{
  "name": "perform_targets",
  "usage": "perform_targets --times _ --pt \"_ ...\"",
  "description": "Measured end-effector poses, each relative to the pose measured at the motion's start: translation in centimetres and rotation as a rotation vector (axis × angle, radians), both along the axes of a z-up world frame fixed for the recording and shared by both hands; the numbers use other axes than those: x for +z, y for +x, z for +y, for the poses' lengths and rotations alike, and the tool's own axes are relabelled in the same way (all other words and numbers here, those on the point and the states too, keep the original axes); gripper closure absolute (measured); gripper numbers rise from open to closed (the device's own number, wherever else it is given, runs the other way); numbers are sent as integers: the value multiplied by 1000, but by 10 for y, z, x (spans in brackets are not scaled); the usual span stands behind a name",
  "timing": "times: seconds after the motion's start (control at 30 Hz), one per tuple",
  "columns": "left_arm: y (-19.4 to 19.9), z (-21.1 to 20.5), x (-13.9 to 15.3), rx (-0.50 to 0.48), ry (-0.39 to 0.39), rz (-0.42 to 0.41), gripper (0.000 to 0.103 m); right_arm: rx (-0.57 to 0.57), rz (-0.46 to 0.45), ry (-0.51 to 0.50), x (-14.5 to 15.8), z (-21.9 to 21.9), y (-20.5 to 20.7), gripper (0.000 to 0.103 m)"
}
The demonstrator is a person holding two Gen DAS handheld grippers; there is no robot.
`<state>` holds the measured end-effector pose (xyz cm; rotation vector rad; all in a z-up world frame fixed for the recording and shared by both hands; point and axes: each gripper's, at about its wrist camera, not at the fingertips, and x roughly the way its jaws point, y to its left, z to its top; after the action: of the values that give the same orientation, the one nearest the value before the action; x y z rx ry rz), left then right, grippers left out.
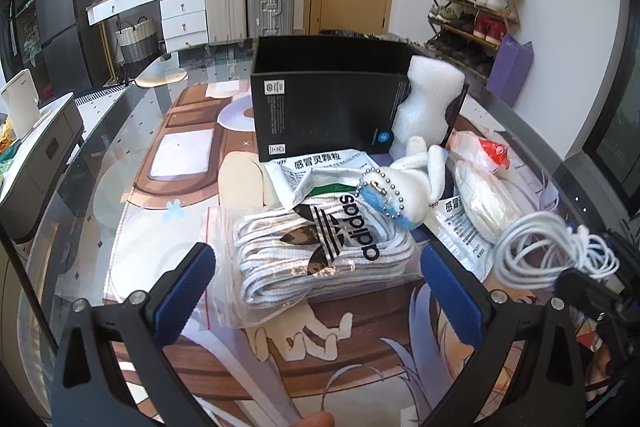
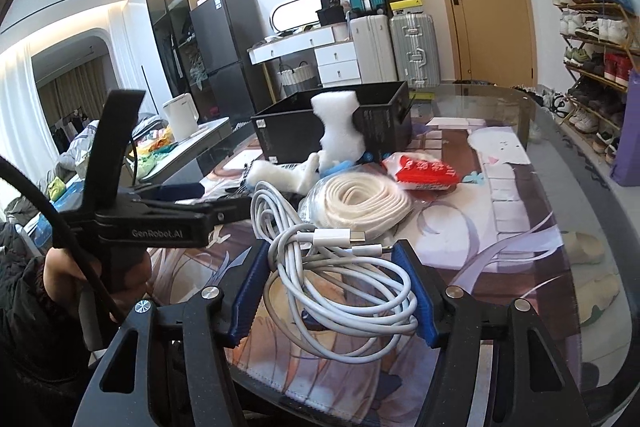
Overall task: Organize soft objects
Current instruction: 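Close the left tool on the clear adidas sock bag while the right tool holds the cable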
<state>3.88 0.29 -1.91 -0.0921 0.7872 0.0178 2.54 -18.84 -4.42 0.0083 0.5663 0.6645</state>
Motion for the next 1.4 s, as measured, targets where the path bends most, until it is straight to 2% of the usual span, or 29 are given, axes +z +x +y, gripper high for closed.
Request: perform_targets --times 0.67,1.03,1.17,1.27,1.33,1.4 --pt "18 -10 -2 -3 46 66 2 -34 -19 15 7 -13 -2 40" --pt "8 -14 4 -45 57 35 21 -35 -23 20 9 -14 -3 40" --pt "2 -18 9 -74 50 23 48 -36 -27 24 12 -15 -3 40" --pt "1 -20 9 -73 67 25 47 -35 -28 25 12 -15 -2 40" --pt "1 -20 9 -68 76 24 41 -33 -30 23 13 -15 -2 40" --pt "2 -18 9 -52 85 25 23 -32 -30 24 13 -14 -2 40"
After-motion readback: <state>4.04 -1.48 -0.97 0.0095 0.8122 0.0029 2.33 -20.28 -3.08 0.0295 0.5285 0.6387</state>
